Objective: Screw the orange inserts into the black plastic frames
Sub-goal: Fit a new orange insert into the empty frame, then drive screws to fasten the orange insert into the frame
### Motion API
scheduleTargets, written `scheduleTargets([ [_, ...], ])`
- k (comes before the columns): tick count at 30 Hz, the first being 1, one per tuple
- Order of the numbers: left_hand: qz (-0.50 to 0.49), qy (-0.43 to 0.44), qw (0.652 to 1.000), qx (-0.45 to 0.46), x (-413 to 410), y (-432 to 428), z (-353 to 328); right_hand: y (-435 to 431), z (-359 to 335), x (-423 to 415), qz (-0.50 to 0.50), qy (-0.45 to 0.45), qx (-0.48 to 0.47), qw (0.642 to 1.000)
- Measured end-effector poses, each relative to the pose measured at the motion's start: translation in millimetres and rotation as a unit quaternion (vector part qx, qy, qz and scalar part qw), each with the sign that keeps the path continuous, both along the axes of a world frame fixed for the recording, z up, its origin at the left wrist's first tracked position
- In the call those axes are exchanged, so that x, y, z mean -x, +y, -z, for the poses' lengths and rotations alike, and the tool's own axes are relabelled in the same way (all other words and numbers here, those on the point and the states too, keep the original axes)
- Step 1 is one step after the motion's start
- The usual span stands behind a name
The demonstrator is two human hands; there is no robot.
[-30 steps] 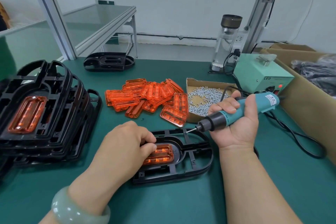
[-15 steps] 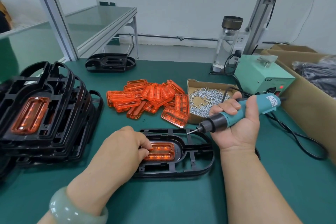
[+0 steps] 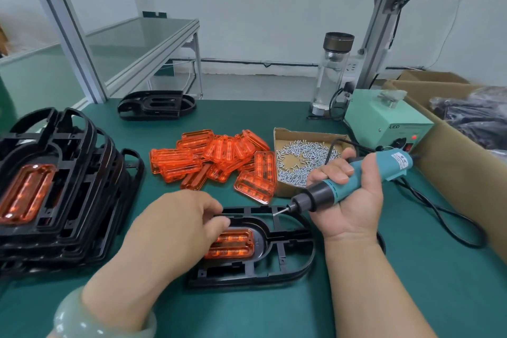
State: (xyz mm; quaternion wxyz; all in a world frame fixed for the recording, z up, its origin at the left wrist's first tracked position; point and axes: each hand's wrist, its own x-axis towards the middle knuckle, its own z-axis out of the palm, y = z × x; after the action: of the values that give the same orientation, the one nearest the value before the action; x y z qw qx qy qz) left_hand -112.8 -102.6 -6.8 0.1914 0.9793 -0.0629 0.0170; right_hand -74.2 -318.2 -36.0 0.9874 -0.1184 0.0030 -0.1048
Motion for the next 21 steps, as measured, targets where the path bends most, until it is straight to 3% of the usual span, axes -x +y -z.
scheduleTargets([
  [5, 0.072, -0.05, 0.993, 0.074, -36, -42, -13, 0, 0, 0, 0.001, -0.003, 0.006, 1.0],
  [10, 0.157, -0.056, 0.986, 0.008, -86, -93, -9, 1, -1, -1, -0.006, -0.008, 0.019, 1.0],
  [14, 0.229, 0.016, 0.97, -0.082, -111, -118, -4, 2, -1, -1, -0.012, -0.009, 0.013, 1.0],
  [18, 0.234, 0.135, 0.962, -0.04, -118, -130, 1, 2, -1, -2, -0.01, -0.005, 0.005, 1.0],
  [21, 0.255, 0.11, 0.954, -0.118, -121, -132, -5, 1, -1, -2, -0.008, 0.001, 0.009, 1.0],
])
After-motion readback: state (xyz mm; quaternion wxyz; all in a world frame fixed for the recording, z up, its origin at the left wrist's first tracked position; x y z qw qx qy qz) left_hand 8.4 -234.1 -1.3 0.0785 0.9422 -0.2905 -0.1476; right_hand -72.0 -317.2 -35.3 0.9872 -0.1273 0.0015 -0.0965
